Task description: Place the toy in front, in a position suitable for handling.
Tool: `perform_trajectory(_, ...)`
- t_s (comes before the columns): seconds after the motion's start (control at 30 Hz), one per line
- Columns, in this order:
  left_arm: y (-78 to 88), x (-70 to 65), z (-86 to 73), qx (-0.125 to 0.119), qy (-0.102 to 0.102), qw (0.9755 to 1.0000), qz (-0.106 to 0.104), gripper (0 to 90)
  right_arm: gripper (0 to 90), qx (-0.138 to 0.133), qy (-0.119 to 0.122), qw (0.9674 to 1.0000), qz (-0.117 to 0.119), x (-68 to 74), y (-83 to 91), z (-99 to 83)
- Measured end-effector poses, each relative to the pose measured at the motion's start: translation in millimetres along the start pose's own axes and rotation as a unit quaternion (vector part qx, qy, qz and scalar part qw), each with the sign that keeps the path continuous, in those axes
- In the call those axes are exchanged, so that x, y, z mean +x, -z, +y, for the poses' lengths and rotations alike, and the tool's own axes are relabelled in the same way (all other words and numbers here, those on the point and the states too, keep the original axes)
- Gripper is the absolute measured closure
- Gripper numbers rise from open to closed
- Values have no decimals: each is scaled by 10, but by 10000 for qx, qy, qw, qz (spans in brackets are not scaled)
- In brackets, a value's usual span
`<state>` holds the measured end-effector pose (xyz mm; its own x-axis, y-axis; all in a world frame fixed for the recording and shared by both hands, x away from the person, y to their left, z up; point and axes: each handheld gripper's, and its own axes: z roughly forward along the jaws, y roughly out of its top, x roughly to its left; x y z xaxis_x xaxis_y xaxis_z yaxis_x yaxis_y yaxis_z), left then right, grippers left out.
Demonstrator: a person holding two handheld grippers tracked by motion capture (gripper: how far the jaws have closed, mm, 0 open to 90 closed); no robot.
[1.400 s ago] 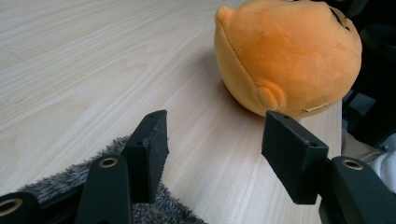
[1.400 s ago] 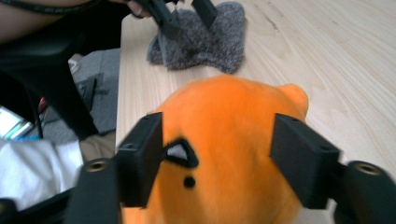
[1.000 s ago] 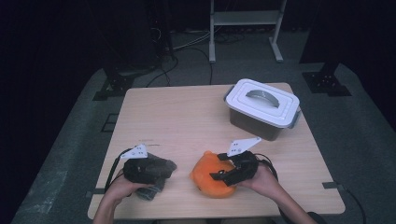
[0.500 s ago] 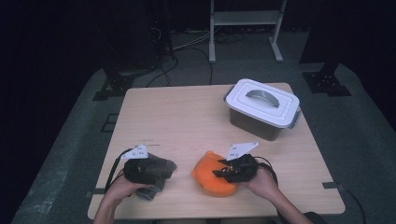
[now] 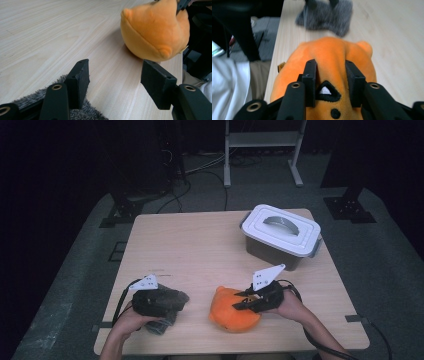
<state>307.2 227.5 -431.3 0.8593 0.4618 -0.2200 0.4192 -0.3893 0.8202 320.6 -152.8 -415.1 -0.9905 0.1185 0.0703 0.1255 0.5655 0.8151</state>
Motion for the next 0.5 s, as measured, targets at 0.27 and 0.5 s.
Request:
perform_trajectory(0.27,-4,-3,0,8,3,10000,1,384,455,-257,-378,9990,-17,-60,36,-55)
perform_trajectory(0.5,-2,-2,-1,-1,5,10000,2,376,416,-381,-440,9983,-18,-51,70,-2)
